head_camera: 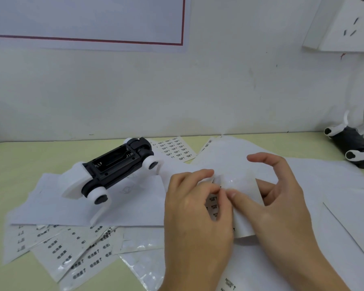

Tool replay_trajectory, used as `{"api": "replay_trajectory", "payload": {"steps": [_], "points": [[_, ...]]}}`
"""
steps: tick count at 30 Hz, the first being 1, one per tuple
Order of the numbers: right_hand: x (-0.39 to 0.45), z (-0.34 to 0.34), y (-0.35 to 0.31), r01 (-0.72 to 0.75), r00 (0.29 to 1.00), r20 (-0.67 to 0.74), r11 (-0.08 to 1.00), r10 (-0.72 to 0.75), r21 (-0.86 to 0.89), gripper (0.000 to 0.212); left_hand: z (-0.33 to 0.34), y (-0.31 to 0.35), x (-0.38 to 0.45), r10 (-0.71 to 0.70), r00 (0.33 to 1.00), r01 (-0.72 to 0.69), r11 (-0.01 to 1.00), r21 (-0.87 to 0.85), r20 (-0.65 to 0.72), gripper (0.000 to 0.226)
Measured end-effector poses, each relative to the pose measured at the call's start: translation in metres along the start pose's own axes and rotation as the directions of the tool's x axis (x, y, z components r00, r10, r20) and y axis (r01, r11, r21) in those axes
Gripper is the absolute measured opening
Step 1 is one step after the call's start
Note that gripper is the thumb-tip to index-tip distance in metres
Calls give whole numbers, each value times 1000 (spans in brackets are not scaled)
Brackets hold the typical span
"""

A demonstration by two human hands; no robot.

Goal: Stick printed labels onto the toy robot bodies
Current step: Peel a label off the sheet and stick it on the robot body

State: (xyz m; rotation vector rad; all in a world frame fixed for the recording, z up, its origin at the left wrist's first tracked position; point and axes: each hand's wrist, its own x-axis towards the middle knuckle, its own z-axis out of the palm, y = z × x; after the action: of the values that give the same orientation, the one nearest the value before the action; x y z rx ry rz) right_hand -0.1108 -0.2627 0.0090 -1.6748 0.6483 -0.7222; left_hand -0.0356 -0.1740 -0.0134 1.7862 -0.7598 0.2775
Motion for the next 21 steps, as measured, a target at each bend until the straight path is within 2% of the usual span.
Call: {"api": "replay_trajectory", "payload": {"steps": [10, 16, 21], "points": [[0, 0, 2, 47, 999, 8, 996, -46, -72, 58, -1, -3, 1, -18, 998, 15, 999, 52, 58, 10], [2, -4, 3, -9, 1000, 19, 1000, 9, 13, 56, 0, -4, 2, -72, 997, 73, 997, -34, 16, 12], [5, -7, 3, -56, 996, 67, 997, 52, 51, 57, -1, 0, 2, -27, 1000, 27, 999, -31, 2, 11]]}}
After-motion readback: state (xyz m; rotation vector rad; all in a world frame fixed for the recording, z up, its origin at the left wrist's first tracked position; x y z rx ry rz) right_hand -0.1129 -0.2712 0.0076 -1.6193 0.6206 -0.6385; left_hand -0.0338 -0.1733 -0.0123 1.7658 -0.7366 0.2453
